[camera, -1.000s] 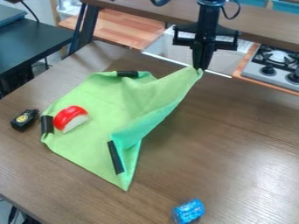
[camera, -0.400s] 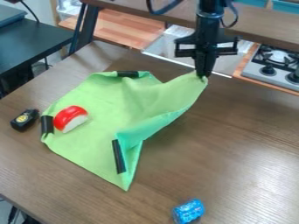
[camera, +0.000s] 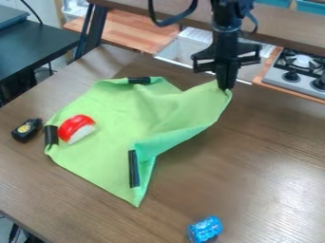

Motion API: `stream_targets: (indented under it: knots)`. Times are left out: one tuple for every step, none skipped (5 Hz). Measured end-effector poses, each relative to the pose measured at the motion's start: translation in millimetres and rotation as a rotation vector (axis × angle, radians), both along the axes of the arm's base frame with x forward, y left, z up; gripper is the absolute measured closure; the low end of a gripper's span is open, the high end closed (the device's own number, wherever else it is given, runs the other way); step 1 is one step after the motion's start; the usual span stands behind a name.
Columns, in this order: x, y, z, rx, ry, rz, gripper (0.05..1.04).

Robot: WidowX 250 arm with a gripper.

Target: Unfold the cloth from bottom left to top right

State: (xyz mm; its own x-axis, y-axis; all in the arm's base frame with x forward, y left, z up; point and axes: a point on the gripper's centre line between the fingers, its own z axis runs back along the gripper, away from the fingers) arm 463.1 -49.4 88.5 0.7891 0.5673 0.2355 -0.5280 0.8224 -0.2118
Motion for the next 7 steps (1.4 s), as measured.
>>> stream_targets:
  knots:
    - [2.5, -0.8, -3.0, -0.012, -0.034, 0.014, 1.034]
    - [4.3, -2.1, -4.9, -0.022, -0.051, 0.017, 1.034]
    - [4.3, -3.7, -8.4, -0.035, -0.059, 0.019, 1.034]
    - [5.0, -5.2, -11.5, -0.048, -0.072, 0.024, 1.034]
    - [6.2, -6.2, -5.4, -0.057, -0.108, 0.021, 1.016]
    - [6.3, -5.0, -2.2, -0.052, -0.138, 0.009, 0.874]
    - [7.1, -6.4, -6.2, -0.052, -0.159, -0.007, 0.624]
